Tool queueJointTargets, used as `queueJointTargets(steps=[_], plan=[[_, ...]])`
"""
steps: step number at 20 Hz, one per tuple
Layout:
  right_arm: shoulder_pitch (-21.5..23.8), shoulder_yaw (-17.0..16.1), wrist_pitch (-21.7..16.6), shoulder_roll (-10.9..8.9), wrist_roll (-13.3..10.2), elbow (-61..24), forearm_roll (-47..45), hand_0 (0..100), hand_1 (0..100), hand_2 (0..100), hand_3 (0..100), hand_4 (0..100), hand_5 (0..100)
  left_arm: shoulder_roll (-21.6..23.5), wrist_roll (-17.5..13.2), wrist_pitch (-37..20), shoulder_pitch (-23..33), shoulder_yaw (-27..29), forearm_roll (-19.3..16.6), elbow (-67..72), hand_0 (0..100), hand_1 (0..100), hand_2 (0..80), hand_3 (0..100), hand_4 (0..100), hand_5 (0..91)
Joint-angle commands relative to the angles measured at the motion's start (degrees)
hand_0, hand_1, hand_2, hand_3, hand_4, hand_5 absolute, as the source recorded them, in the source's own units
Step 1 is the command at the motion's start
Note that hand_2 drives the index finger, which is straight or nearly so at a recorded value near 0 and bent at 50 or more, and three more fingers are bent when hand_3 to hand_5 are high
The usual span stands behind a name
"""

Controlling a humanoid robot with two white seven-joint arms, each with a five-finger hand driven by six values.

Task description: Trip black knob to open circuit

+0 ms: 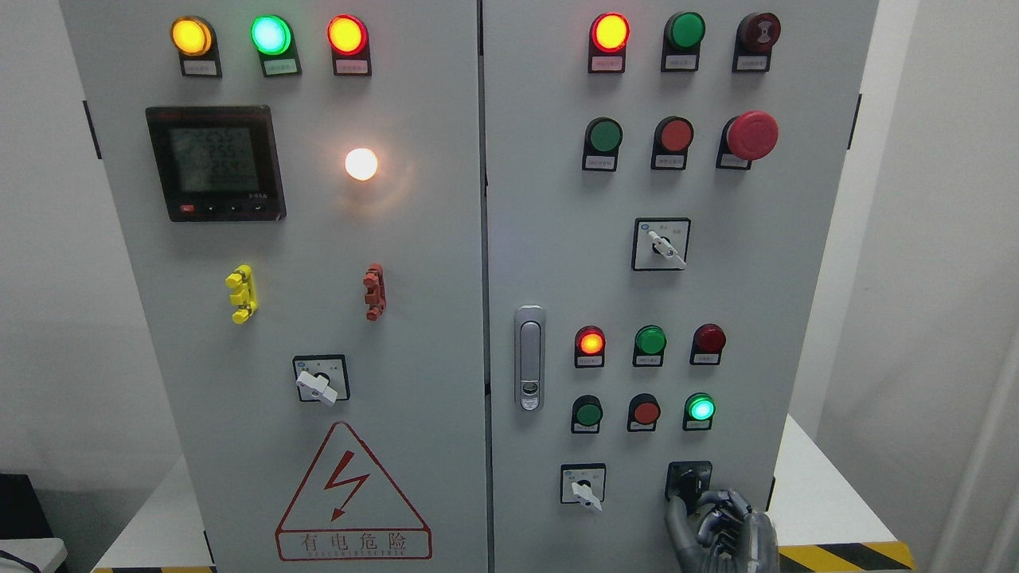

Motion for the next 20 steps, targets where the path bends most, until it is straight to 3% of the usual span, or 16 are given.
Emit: queueJointTargets(steps=[1,20], plan=[[-0.1,-0.2,0.0,-0.17,-0.1,0.2,0.7,47,82,62,92,94,97,0.0,0.0,0.0,-0.4,0.0,-1.8,0.0,12,39,0.0,0,0,0.0],[0.0,-0.3,0.0,-0.08,-0.2,0.6,0.9,47,82,61,92,93,97,0.0,0.0,0.0,-0.4,0.0,-1.9,0.0,12,39,0.0,0,0,0.0]])
